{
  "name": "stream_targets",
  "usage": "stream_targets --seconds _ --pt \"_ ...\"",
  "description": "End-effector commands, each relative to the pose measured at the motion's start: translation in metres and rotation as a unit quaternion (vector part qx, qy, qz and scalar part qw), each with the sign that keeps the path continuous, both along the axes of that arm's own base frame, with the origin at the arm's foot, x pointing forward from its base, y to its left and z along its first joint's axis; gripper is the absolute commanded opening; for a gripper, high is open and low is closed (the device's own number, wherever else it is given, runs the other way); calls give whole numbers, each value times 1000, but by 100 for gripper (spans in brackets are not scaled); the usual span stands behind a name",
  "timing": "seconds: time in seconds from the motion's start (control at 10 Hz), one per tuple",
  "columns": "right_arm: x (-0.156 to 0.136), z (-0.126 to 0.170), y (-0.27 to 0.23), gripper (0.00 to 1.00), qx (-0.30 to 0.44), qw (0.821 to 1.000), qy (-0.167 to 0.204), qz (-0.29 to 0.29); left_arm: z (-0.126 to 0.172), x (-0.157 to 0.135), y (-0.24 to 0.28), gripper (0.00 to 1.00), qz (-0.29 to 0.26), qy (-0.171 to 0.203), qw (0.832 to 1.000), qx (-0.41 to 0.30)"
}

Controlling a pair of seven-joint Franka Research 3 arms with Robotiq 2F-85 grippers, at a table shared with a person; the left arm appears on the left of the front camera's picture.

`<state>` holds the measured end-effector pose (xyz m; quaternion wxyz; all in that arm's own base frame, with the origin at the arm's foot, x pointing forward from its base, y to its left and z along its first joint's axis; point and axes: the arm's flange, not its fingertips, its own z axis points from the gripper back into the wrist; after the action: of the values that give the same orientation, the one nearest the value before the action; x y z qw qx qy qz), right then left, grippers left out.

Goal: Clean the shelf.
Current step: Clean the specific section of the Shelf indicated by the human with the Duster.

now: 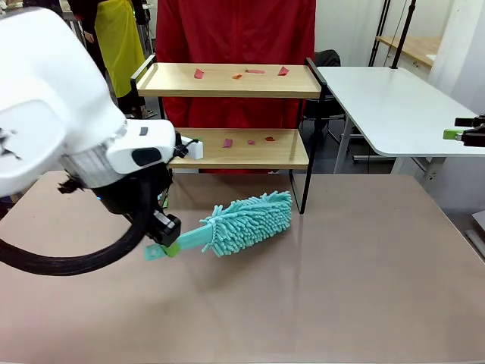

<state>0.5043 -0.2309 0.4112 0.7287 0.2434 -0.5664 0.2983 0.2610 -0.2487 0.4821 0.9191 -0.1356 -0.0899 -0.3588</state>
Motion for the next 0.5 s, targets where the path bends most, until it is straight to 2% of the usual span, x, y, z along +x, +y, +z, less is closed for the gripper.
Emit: stream_targets --seconds 0.0,0.2,0.4 --pt "1 4 4 100 -2 1000 7 -9 -3 -28 39 13 -20 21 999 -43" --pt "1 4 4 100 -2 1000 7 -9 17 -43 36 13 -6 24 999 -45" --pt "1 4 4 100 -2 1000 7 -9 49 -68 36 13 15 21 999 -31"
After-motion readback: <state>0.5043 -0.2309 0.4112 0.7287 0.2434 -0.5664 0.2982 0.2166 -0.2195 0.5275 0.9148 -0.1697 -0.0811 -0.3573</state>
